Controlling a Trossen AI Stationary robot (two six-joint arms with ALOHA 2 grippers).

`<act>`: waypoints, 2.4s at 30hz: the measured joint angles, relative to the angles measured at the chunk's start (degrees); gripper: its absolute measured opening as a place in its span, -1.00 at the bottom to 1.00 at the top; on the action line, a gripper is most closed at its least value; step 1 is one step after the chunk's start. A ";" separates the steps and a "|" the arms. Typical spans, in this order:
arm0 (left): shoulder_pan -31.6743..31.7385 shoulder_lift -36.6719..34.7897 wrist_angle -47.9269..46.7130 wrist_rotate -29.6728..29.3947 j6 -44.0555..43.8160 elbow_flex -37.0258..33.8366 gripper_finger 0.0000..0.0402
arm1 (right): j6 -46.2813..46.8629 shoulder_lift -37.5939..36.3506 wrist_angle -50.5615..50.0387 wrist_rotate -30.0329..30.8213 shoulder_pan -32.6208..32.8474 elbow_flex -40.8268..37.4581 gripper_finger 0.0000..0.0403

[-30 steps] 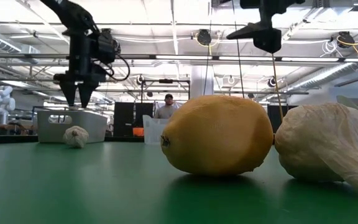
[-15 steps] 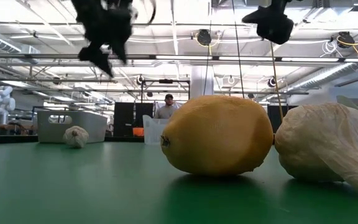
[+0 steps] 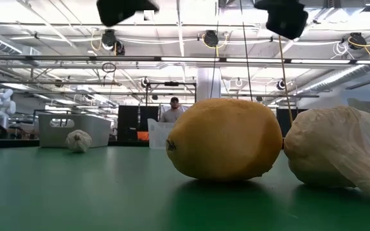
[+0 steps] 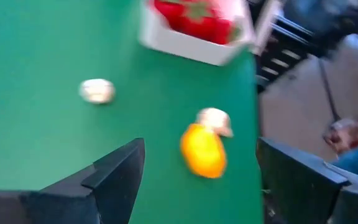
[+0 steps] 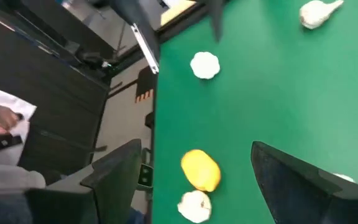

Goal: Sort produce into baskets
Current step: Put the yellow lemon into the gray bin

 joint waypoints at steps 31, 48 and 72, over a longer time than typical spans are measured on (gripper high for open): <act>-10.57 29.76 9.43 -17.82 6.50 13.38 0.56 | 14.79 7.40 1.69 2.71 15.33 0.00 0.45; -10.74 36.29 12.22 -18.10 -0.24 13.33 0.56 | 2.80 7.38 -10.28 0.41 12.69 0.00 0.45; -9.49 37.11 11.58 -16.02 -1.72 13.33 0.33 | -5.62 7.36 -12.13 -7.88 5.72 0.00 0.45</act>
